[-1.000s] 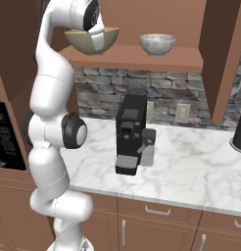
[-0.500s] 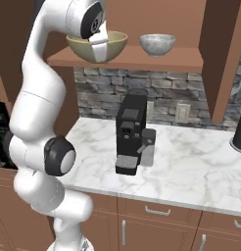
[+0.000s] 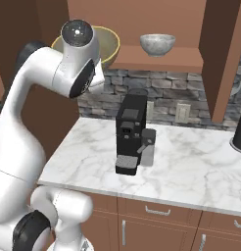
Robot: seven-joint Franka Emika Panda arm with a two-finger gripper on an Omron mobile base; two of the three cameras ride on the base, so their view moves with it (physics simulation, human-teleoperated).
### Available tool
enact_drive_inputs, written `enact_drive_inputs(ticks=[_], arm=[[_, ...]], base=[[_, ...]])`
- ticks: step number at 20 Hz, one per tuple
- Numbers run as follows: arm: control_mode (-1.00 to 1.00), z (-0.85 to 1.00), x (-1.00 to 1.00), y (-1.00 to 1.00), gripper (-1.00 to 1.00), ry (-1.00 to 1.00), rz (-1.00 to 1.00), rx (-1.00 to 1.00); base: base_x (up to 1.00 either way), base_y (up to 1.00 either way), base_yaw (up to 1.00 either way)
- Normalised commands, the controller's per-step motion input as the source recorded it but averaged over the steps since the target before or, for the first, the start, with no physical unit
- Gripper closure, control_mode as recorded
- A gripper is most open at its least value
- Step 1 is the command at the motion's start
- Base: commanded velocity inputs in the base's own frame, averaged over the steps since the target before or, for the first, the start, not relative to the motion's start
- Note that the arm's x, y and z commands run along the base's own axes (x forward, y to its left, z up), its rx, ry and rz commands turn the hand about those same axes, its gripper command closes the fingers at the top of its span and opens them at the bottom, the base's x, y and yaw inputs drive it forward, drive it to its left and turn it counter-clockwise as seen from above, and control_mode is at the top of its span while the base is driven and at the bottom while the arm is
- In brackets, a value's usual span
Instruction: Take the smaller bowl and place it next to the appetizer plate on the dining counter , and place the larger bowl next to the plate with cooked food.
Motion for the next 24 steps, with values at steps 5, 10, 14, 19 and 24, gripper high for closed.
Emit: enact_drive_inputs(ticks=[5, 10, 14, 19, 24], arm=[[-1.0, 0.0, -1.0, -0.05, 1.0, -0.12, 0.0, 0.07], [-1.0, 0.16, -1.0, -0.23, 1.0, 0.08, 0.0, 0.0], [-1.0, 0.18, -0.99, -0.37, 1.0, 0.1, 0.0, 0.0], [-1.0, 0.0, -0.5, -0.07, 1.0, 0.41, 0.0, -0.03], [-1.0, -0.33, -0.15, 0.17, 1.0, 0.12, 0.0, -0.02]], base=[[0.0, 0.0, 0.0], [0.0, 0.0, 0.0], [0.0, 0.0, 0.0], [0.0, 0.0, 0.0], [0.0, 0.0, 0.0]])
